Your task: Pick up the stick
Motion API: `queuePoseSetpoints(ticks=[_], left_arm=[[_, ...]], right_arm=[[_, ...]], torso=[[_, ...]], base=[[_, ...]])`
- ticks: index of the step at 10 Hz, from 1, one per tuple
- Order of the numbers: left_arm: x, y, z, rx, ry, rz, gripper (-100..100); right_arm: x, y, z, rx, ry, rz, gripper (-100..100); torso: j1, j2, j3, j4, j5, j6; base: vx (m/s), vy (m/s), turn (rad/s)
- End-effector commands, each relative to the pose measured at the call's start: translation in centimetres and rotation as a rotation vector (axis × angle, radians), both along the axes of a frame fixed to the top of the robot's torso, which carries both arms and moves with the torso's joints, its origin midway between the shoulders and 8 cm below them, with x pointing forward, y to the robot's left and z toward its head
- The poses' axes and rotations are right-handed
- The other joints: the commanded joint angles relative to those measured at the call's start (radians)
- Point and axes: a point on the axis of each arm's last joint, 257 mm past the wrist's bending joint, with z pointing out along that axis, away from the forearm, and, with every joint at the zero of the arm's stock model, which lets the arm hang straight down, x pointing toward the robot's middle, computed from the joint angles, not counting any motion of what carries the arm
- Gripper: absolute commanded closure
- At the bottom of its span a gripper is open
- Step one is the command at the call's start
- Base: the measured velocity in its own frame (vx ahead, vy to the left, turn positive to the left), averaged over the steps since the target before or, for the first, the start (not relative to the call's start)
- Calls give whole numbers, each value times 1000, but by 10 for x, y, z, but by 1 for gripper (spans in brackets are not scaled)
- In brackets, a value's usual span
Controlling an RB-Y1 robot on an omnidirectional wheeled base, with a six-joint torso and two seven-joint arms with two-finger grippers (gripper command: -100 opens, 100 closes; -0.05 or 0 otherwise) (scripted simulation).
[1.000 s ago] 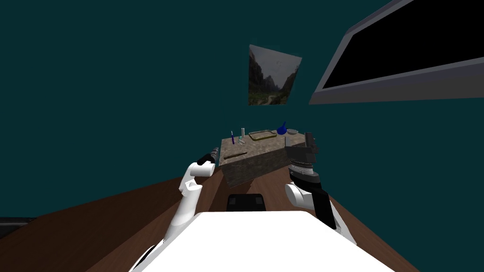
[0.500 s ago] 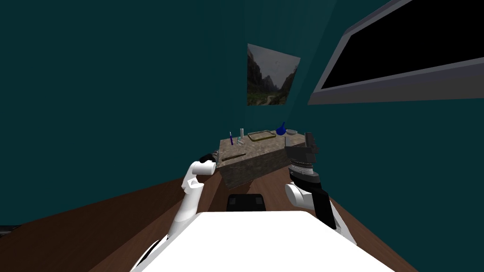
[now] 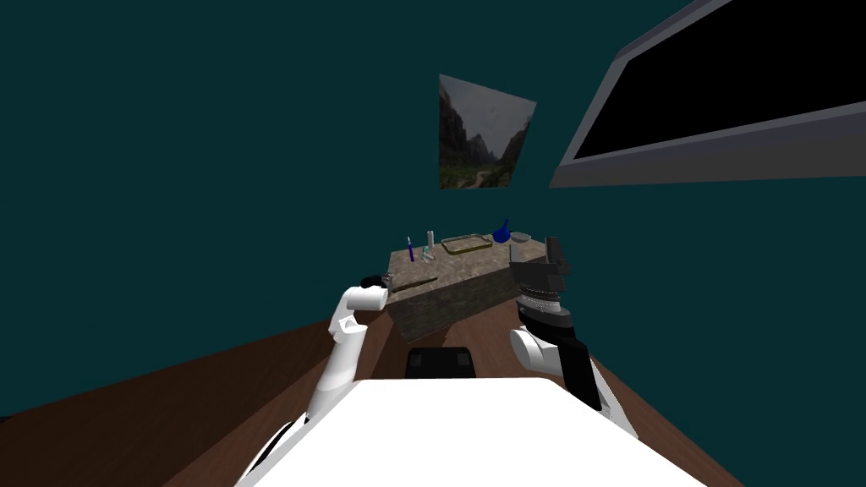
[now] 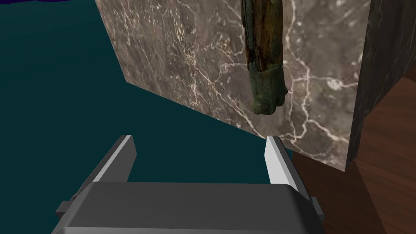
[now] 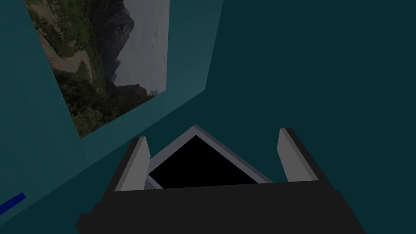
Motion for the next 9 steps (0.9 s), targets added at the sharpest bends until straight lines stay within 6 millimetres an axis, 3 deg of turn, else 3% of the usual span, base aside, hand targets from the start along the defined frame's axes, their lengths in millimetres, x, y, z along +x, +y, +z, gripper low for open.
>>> queuePoseSetpoints(ticks=[1, 9], left_arm=[[-7, 0, -9, -7, 48, 11, -100], [-36, -9, -41, -57, 236, 50, -100]], right_arm=[[0, 0, 0, 0, 0, 0, 0], [0, 0, 0, 0, 0, 0, 0]], torso=[[0, 0, 0, 0, 0, 0], [0, 1, 0, 0, 0, 0]], base=[[57, -45, -8], [55, -48, -9]])
